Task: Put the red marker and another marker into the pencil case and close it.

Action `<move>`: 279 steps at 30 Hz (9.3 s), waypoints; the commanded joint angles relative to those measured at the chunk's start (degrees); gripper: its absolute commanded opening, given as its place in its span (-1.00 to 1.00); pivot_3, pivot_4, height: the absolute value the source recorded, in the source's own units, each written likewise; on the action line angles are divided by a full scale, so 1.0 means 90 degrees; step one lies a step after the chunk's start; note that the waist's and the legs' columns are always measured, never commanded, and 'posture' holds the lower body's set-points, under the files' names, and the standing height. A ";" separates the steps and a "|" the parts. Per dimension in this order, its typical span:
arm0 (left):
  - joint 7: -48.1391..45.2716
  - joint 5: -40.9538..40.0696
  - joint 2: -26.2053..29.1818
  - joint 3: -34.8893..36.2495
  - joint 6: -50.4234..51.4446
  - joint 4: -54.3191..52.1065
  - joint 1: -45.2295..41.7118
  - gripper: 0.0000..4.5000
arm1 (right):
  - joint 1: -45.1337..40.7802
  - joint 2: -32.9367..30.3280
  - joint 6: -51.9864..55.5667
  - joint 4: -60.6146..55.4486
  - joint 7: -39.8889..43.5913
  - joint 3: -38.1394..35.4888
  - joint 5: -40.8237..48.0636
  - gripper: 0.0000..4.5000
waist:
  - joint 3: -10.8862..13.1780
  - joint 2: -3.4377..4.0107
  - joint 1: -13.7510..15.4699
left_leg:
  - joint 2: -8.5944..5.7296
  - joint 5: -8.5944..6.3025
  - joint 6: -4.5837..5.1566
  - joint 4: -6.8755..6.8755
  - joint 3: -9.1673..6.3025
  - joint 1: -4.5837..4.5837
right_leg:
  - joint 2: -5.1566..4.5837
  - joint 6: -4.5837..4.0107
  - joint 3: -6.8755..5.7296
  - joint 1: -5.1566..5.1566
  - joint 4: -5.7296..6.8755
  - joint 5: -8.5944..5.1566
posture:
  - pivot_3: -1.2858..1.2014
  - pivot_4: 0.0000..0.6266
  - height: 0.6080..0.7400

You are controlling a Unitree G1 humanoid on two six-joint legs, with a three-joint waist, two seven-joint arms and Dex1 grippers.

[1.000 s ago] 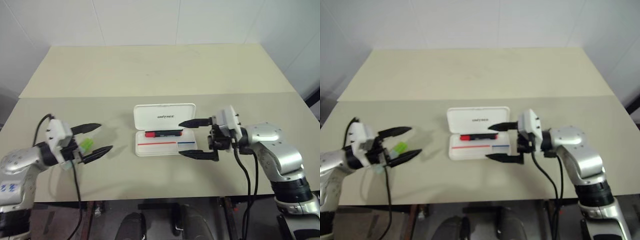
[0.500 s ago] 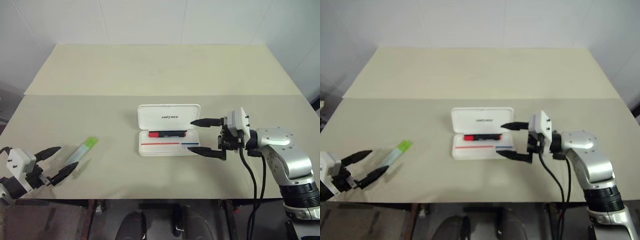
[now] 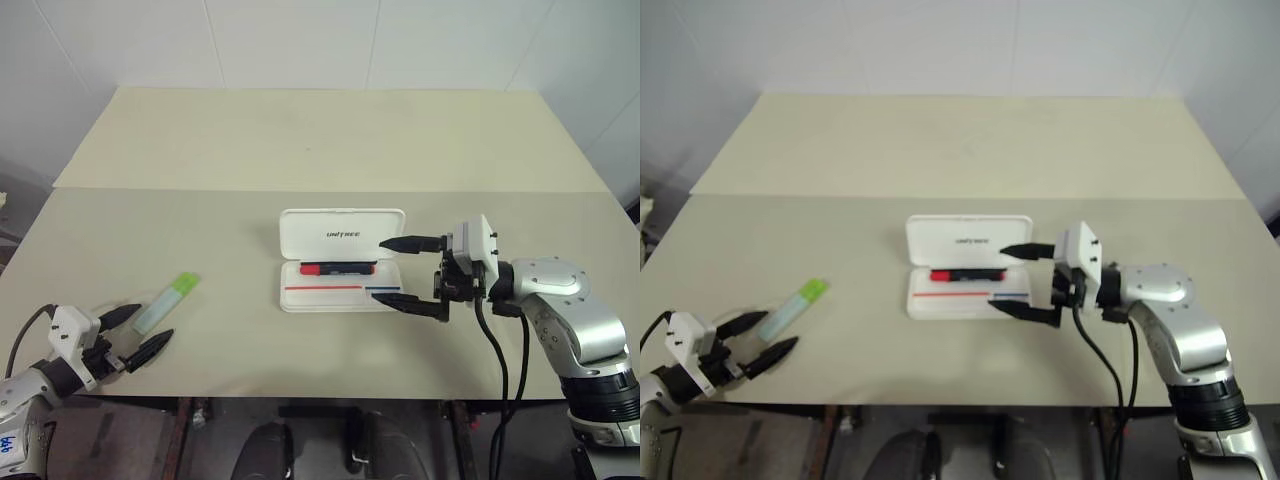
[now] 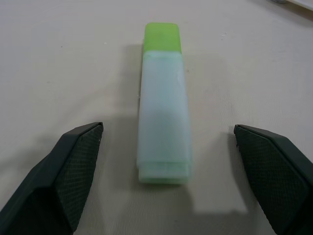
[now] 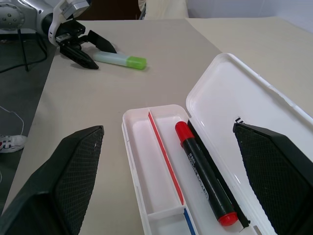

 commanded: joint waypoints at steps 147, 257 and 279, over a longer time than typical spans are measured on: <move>-0.2003 -0.1278 0.0292 -0.2555 0.2945 -0.2451 -0.4748 0.98 | -0.2020 -0.0908 -0.2914 0.7926 0.0110 -0.0674 -0.2191 1.00 | 0.0013 -0.0010 -0.0047 | -0.0013 0.0019 0.0012 0.0107 0.0088 0.0007 | 0.0025 0.0051 0.0033 0.0005 0.0051 0.0029 | 0.03 -0.52 1.00; -0.1752 -0.0782 0.0450 -0.1689 0.1422 -0.1598 -0.2886 0.14 | -0.0289 -0.1111 -0.0548 0.1268 0.1208 -0.1160 -0.0177 1.00 | 0.0017 -0.0008 -0.0025 | -0.0009 0.0002 0.0053 0.0028 0.0114 0.0014 | 0.0021 0.0051 0.0089 -0.0010 -0.0014 0.0058 | 0.03 -0.52 1.00; 0.0570 0.0599 -0.0741 -0.2066 0.0257 0.0181 -0.4165 -0.99 | -0.0176 -0.0954 -0.0747 0.1171 0.0859 -0.0959 -0.0290 1.00 | 0.0017 -0.0010 0.0024 | -0.0014 0.0005 0.0055 0.0029 0.0116 0.0011 | 0.0020 0.0056 0.0061 -0.0008 -0.0016 0.0061 | 0.03 -0.52 1.00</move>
